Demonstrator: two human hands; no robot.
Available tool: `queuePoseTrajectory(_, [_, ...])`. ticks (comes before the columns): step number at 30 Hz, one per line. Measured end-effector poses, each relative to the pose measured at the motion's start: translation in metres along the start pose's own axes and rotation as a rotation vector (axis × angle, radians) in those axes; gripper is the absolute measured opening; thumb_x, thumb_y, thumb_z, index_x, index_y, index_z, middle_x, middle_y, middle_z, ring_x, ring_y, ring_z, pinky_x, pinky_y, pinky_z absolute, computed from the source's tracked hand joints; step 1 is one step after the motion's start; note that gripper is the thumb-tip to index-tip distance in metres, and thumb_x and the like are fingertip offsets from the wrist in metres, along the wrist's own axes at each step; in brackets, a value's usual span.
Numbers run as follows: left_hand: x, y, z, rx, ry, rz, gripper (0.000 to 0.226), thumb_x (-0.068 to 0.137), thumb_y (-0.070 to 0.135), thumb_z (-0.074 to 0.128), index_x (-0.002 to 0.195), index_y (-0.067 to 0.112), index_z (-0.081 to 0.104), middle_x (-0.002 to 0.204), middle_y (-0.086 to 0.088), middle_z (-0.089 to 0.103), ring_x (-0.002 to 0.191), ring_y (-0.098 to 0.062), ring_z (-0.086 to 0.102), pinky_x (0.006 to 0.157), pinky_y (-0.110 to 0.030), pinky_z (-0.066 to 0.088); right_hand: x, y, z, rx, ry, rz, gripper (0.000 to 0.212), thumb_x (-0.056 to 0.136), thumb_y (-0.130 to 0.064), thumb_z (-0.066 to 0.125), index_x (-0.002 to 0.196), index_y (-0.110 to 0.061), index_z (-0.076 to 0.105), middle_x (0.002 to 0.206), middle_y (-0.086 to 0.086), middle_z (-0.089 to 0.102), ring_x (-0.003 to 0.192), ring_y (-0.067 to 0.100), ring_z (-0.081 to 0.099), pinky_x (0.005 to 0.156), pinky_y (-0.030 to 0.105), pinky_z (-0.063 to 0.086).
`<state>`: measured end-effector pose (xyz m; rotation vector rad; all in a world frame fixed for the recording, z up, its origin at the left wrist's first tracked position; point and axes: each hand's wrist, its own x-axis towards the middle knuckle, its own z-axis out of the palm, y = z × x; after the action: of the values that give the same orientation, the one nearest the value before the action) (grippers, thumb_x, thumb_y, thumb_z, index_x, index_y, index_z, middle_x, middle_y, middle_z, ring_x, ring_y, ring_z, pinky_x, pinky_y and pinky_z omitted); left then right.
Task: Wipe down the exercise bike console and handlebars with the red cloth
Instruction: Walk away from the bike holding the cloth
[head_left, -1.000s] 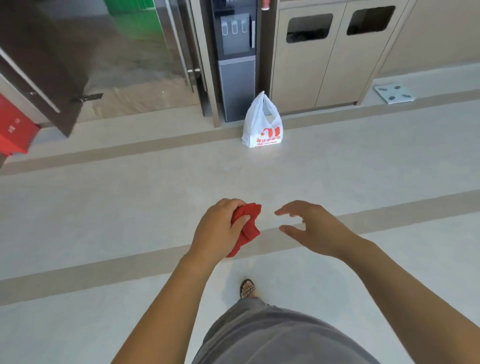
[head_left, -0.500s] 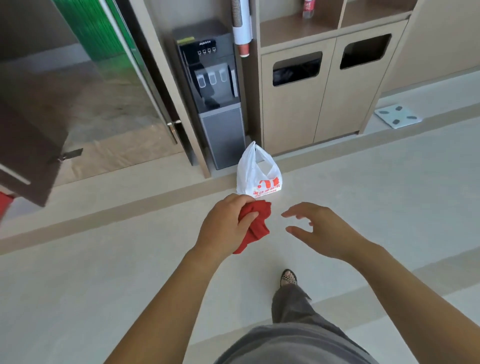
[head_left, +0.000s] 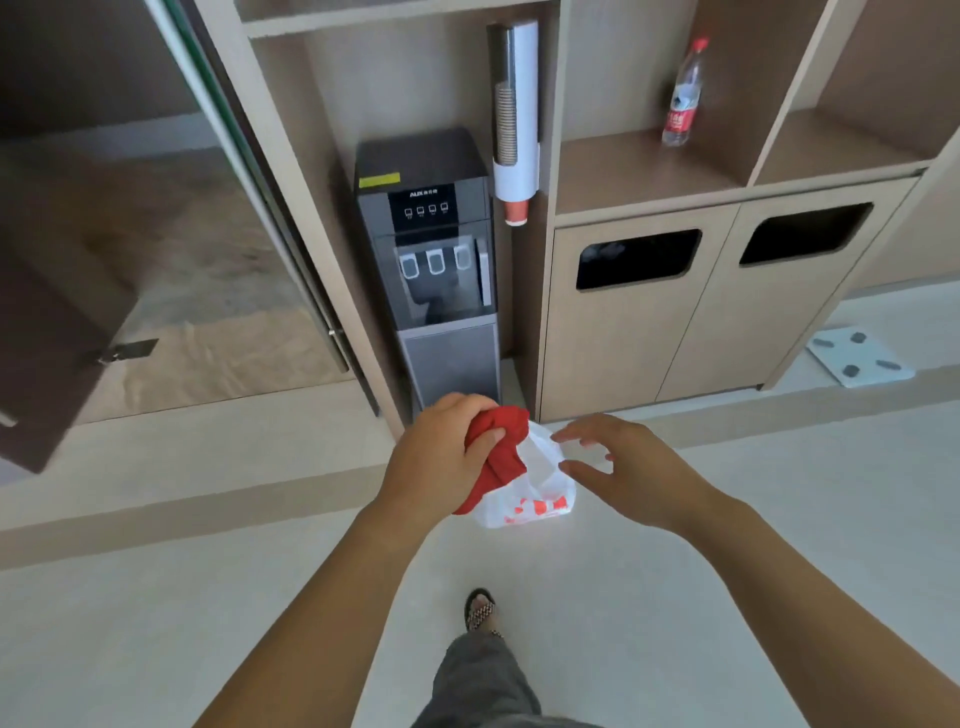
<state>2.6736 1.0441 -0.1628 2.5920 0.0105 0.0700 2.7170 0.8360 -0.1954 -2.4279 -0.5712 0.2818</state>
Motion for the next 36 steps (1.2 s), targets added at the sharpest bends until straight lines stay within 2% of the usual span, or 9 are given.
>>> queuePoseTrajectory(5, [0.127, -0.012, -0.017, 0.002, 0.068, 0.11, 0.027, 0.093, 0.033, 0.054, 0.117, 0.024, 0.059, 0.116, 0.005, 0.06, 0.104, -0.015, 0.055, 0.083, -0.02, 0.035, 0.116, 0.008, -0.046, -0.022, 0.082, -0.045, 0.029, 0.088, -0.033, 0.06, 0.117, -0.031, 0.059, 0.124, -0.012, 0.057, 0.106, 0.008, 0.053, 0.09, 0.021, 0.043])
queuePoseTrajectory(14, [0.324, -0.013, -0.094, 0.082, 0.184, 0.267, 0.034, 0.093, 0.035, 0.052, 0.125, 0.023, 0.054, 0.123, 0.003, 0.056, 0.111, -0.016, 0.053, 0.088, -0.022, 0.037, 0.283, 0.0, -0.125, 0.003, 0.252, -0.104, 0.032, 0.087, -0.034, 0.061, 0.119, -0.033, 0.057, 0.123, -0.013, 0.056, 0.106, 0.004, 0.053, 0.092, 0.023, 0.046])
queuePoseTrajectory(17, [0.374, -0.006, -0.132, 0.117, 0.281, 0.342, 0.031, 0.093, 0.032, 0.053, 0.122, 0.022, 0.057, 0.12, 0.0, 0.058, 0.109, -0.019, 0.054, 0.091, -0.029, 0.04, 0.324, -0.006, -0.148, -0.004, 0.289, -0.126, 0.031, 0.087, -0.036, 0.061, 0.117, -0.035, 0.057, 0.119, -0.019, 0.055, 0.101, -0.002, 0.052, 0.08, 0.003, 0.038])
queuePoseTrajectory(20, [0.416, 0.008, -0.179, 0.102, 0.418, 0.404, 0.028, 0.093, 0.029, 0.054, 0.119, 0.019, 0.059, 0.118, -0.002, 0.059, 0.106, -0.021, 0.055, 0.091, -0.033, 0.042, 0.359, -0.012, -0.166, 0.033, 0.31, -0.159, 0.024, 0.087, -0.032, 0.061, 0.11, -0.027, 0.062, 0.112, -0.02, 0.055, 0.096, -0.002, 0.054, 0.07, -0.005, 0.035])
queuePoseTrajectory(22, [0.441, 0.017, -0.206, 0.133, 0.494, 0.42, 0.029, 0.093, 0.028, 0.054, 0.12, 0.018, 0.058, 0.118, -0.004, 0.059, 0.107, -0.021, 0.053, 0.09, -0.031, 0.039, 0.378, -0.017, -0.174, 0.032, 0.304, -0.166, 0.026, 0.086, -0.036, 0.061, 0.112, -0.033, 0.058, 0.114, -0.02, 0.054, 0.089, -0.002, 0.055, 0.065, -0.003, 0.037])
queuePoseTrajectory(26, [0.488, 0.024, -0.231, 0.229, 0.492, 0.436, 0.025, 0.092, 0.027, 0.055, 0.115, 0.017, 0.06, 0.115, -0.003, 0.061, 0.106, -0.021, 0.054, 0.085, -0.025, 0.036, 0.416, -0.024, -0.194, 0.05, 0.269, -0.258, 0.026, 0.086, -0.037, 0.06, 0.107, -0.049, 0.05, 0.121, -0.016, 0.054, 0.096, 0.002, 0.056, 0.075, 0.006, 0.041])
queuePoseTrajectory(29, [0.515, 0.025, -0.232, 0.271, 0.473, 0.436, 0.025, 0.092, 0.026, 0.056, 0.114, 0.016, 0.061, 0.114, -0.004, 0.061, 0.104, -0.02, 0.055, 0.081, -0.022, 0.034, 0.446, -0.03, -0.219, 0.082, 0.285, -0.357, 0.028, 0.086, -0.029, 0.061, 0.112, -0.038, 0.058, 0.117, -0.013, 0.056, 0.099, 0.001, 0.054, 0.077, 0.006, 0.038])
queuePoseTrajectory(33, [0.547, 0.035, -0.242, 0.3, 0.505, 0.381, 0.026, 0.093, 0.027, 0.055, 0.116, 0.015, 0.06, 0.115, -0.004, 0.061, 0.105, -0.021, 0.054, 0.082, -0.026, 0.036, 0.482, -0.034, -0.262, 0.093, 0.289, -0.471, 0.03, 0.086, -0.028, 0.062, 0.115, -0.03, 0.059, 0.112, -0.014, 0.056, 0.102, 0.004, 0.054, 0.085, 0.018, 0.041])
queuePoseTrajectory(36, [0.575, 0.04, -0.256, 0.328, 0.546, 0.251, 0.04, 0.094, 0.029, 0.054, 0.13, 0.013, 0.051, 0.128, -0.012, 0.053, 0.119, -0.031, 0.047, 0.097, -0.033, 0.035, 0.502, -0.029, -0.29, 0.109, 0.28, -0.521, 0.029, 0.086, -0.031, 0.062, 0.114, -0.034, 0.059, 0.114, -0.017, 0.056, 0.103, 0.001, 0.054, 0.088, 0.02, 0.042])
